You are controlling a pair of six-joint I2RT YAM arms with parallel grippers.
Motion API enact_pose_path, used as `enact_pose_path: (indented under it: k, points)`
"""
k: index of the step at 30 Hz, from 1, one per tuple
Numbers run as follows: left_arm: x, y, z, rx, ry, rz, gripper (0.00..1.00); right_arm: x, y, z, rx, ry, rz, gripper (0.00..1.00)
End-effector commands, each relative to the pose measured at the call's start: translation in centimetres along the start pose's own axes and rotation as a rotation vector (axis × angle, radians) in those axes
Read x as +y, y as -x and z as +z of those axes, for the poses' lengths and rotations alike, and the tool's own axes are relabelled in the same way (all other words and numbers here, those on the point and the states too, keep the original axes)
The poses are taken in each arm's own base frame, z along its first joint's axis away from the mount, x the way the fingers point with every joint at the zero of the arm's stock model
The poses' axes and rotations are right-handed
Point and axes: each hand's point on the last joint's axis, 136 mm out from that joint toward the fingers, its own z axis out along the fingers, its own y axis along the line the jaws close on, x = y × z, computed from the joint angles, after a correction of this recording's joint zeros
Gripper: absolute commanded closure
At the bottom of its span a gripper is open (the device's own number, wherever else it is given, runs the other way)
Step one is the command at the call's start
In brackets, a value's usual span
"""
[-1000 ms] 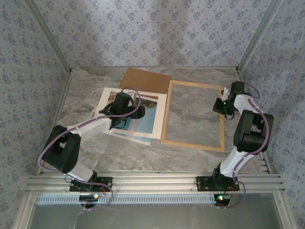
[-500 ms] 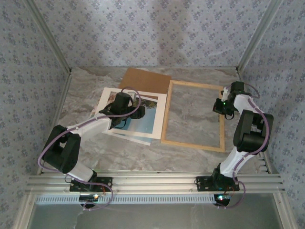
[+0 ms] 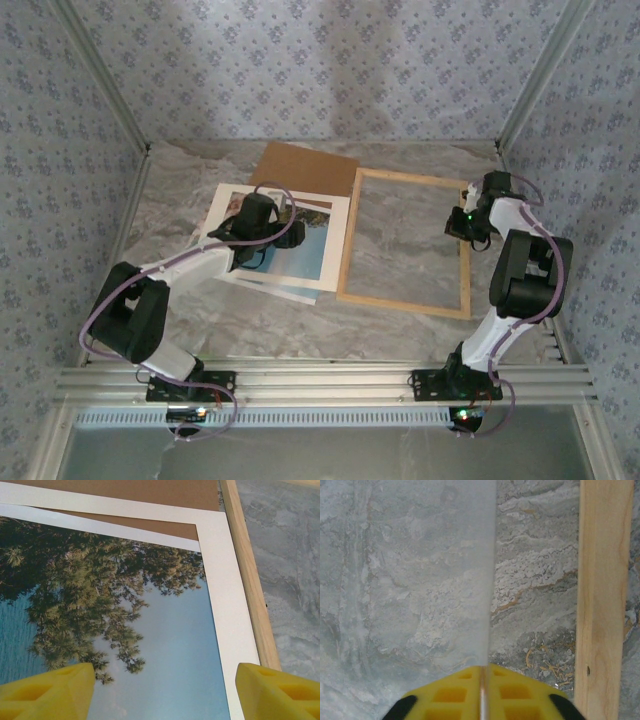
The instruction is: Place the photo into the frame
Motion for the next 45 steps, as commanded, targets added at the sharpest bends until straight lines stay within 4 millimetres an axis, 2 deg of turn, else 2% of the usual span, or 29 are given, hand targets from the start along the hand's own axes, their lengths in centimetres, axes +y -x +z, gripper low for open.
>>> enact_pose_path:
  k: [1,6,7,17,20,30,34,37,41,45]
  points:
    - [-1.0,1.0,-0.2,-0.023,-0.030,0.008,0.25,0.2,-0.1,0.4,0.018,0.019,0.017,0.81]
    - [-1.1,0.9,-0.2,-0.022,-0.031,0.009,0.25,-0.2,-0.1,0.9,0.031,0.017,0.037,0.71]
    - [-1.1,0.9,-0.3,-0.022,-0.031,0.009,0.25,-0.2,0.4,1.0,0.010,0.018,0.033,0.69]
    - [-1.1,1.0,-0.3,-0.024,-0.029,0.012,0.25,-1.7,0.9,0.8,-0.007,-0.007,0.075,0.58]
    - [-1.1,0.9,-0.4,-0.022,-0.029,0.012,0.25,-2.3,1.1,0.5,-0.014,-0.024,0.082,0.52]
    - [-1.1,1.1,-0.4,-0.028,-0.028,0.014,0.25,-3.3,2.6,-1.9,-0.093,-0.128,0.060,0.46]
    - [-1.1,1.1,-0.4,-0.027,-0.028,0.014,0.25,-2.8,3.3,-2.6,-0.129,-0.177,0.023,0.46]
    - [-1.1,1.2,-0.5,-0.031,-0.027,0.015,0.25,-1.5,4.2,-2.3,-0.168,-0.182,-0.020,0.45]
    - [-1.1,1.2,-0.6,-0.030,-0.026,0.017,0.25,0.2,5.5,-0.9,-0.186,-0.156,-0.024,0.43]
    - [-1.0,1.3,-0.7,-0.033,-0.018,0.021,0.25,1.2,5.7,1.0,-0.138,-0.156,-0.030,0.38]
